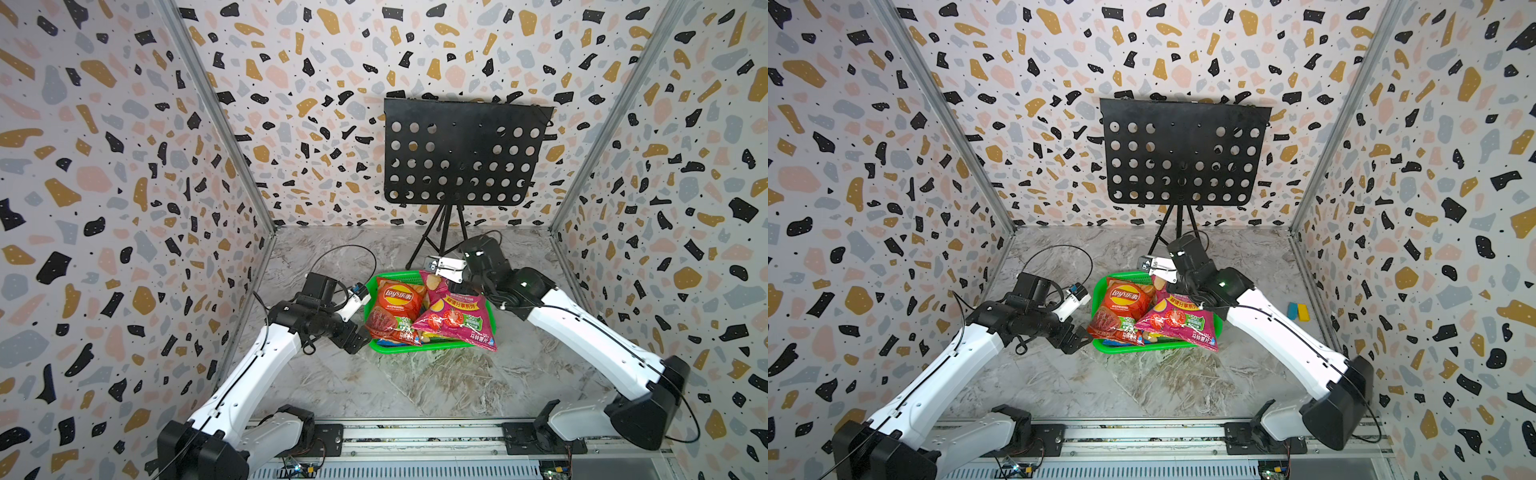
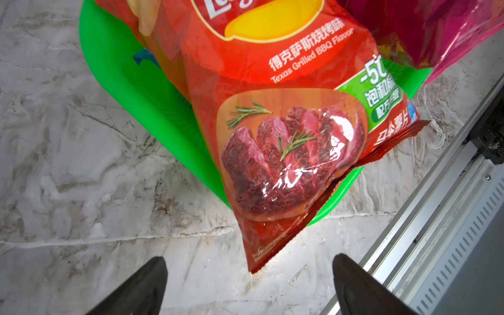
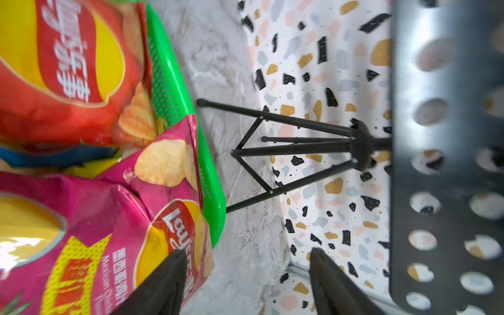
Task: Put the potato chips into the basket
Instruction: Place the potato chip in the basket.
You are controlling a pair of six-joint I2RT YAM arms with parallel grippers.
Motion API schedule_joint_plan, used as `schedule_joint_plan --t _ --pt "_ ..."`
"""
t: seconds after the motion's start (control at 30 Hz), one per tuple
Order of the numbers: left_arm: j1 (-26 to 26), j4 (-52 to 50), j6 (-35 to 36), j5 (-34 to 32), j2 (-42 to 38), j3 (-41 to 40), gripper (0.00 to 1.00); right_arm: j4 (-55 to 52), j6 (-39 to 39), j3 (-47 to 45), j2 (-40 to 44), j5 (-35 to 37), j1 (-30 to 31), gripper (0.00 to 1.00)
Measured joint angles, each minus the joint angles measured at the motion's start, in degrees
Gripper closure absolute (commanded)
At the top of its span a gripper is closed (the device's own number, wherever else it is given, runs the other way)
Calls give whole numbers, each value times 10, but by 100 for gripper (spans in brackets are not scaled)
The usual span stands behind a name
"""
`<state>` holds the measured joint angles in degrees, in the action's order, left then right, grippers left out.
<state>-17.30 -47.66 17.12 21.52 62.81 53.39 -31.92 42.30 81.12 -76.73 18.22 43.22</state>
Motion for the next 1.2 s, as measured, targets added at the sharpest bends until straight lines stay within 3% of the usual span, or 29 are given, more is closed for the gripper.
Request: schedule_joint_plan --t 0.17,0.33,0.53,0.83,1.2 --pt "0 0 0 0 0 0 3 -22 -224 29 61 -59 -2 35" --pt "0 4 -1 -9 0 0 3 -75 -451 41 41 -116 -16 38" --pt "0 10 -3 -18 -1 -4 2 -100 -618 9 -15 -163 -32 44" --pt "4 15 -3 -26 -2 -6 2 -77 -716 -89 -32 -229 -42 45" --pt "6 15 -4 -26 -2 -6 2 -65 -701 -127 -18 -262 -42 35"
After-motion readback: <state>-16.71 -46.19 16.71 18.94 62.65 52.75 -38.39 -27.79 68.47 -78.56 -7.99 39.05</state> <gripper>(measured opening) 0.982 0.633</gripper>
